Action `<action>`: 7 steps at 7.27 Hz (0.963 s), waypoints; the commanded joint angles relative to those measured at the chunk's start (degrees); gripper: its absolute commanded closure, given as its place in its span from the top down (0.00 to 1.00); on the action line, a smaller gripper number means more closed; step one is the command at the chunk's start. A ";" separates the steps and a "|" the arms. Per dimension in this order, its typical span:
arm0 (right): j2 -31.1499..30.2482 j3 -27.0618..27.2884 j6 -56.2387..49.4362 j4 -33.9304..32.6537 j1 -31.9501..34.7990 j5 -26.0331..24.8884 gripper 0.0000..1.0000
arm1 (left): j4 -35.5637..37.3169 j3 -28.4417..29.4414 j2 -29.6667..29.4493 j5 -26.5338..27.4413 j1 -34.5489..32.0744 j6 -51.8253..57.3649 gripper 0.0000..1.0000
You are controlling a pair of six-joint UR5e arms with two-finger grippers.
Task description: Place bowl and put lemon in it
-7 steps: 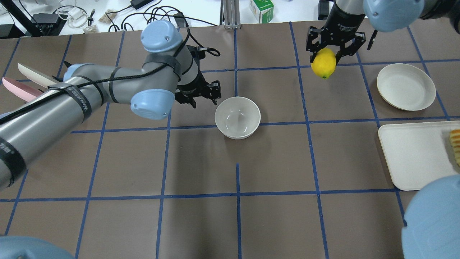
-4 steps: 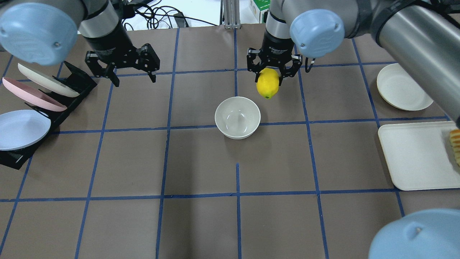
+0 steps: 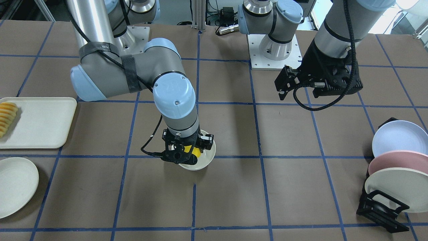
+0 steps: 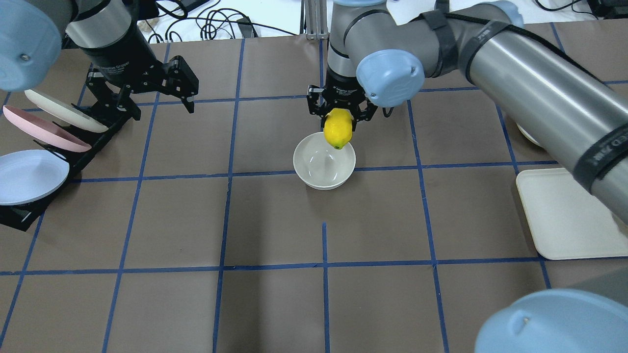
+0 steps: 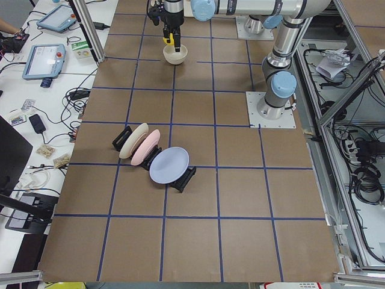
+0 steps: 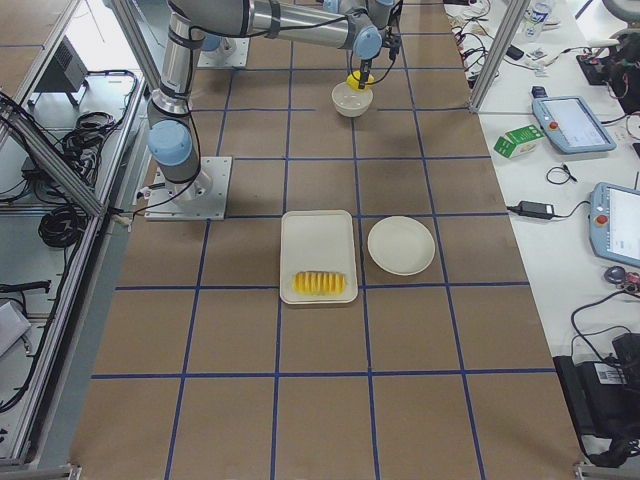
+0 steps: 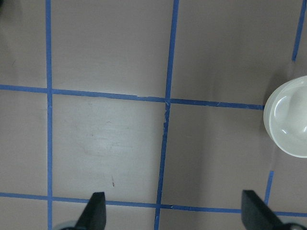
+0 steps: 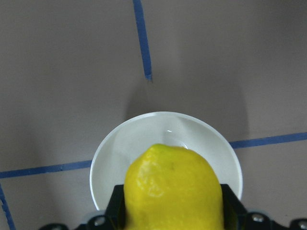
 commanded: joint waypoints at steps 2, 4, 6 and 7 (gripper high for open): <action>2.51 2.82 1.65 -1.88 0.87 -0.16 0.00 | -0.17 0.06 0.35 -0.08 0.05 0.00 1.00; 2.77 6.08 2.00 -7.82 0.78 0.54 0.00 | -0.09 0.06 0.53 0.00 0.14 0.00 1.00; 2.95 7.14 1.91 -8.03 0.78 0.63 0.00 | -0.17 0.15 0.70 0.00 0.05 0.00 1.00; 3.12 7.32 1.65 -7.77 0.78 0.55 0.00 | -0.43 0.06 0.79 0.00 0.14 0.00 1.00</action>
